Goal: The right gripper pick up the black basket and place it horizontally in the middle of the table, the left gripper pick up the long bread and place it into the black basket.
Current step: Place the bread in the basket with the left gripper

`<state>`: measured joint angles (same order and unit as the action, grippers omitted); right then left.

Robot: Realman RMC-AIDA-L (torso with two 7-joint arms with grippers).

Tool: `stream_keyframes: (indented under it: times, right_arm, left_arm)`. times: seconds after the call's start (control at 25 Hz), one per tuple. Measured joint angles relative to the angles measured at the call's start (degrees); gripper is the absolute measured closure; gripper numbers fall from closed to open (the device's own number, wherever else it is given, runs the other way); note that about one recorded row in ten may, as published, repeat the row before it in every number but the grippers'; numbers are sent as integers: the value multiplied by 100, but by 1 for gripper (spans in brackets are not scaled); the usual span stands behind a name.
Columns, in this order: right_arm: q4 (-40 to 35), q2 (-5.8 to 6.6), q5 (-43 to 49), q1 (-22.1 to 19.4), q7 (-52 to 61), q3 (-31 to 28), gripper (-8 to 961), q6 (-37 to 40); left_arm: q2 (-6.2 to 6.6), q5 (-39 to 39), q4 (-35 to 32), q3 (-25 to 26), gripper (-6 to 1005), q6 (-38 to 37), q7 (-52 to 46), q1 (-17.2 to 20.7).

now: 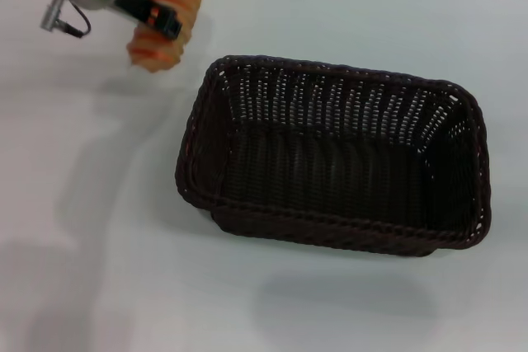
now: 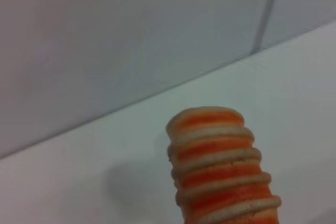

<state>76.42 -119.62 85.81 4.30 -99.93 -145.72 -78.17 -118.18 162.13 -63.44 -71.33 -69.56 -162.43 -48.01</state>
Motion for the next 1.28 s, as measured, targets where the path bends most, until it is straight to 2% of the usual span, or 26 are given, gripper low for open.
stream_keyframes:
  times: [0.04, 0.12, 0.16, 0.2, 0.32, 0.44, 0.64, 0.84, 1.2, 1.28]
  right_arm:
    - [9, 0, 0, 12, 2, 0, 324, 2]
    - [11, 0, 0, 38, 4, 0, 324, 14]
    - [11, 0, 0, 51, 5, 0, 324, 27]
    - [10, 0, 0, 65, 6, 0, 324, 42]
    - [10, -3, 0, 101, 11, 10, 324, 71]
    - [43, -7, 0, 118, 20, 54, 324, 77]
    - [132, -17, -88, 100, 26, 211, 324, 106]
    - [244, -18, -124, 19, 36, 331, 324, 205]
    - [255, -18, -127, 1, 41, 508, 325, 416]
    - [255, -18, -127, -6, 42, 532, 325, 440]
  left_arm:
    - [-11, -270, -614, -58, 550, -298, 21, 217]
    - [-16, -701, -1404, -210, 558, -678, 33, 514]
    - [-9, -1127, -2264, -451, 562, -1004, 15, 861]
    - [-9, -1127, -2264, -451, 565, -1004, 15, 861]
    - [-15, -1450, -3152, -749, 577, -1336, -54, 1227]
    - [-20, -1659, -3588, -1090, 589, -1469, -187, 1485]
    - [-42, -1925, -3545, -1622, 653, -1218, -234, 1818]
    - [-38, -2285, -2955, -2043, 691, -799, -211, 1976]
    - [-22, -2519, -2394, -2041, 740, -663, -195, 1748]
    - [-17, -2614, -2352, -2026, 718, -677, -190, 1740]
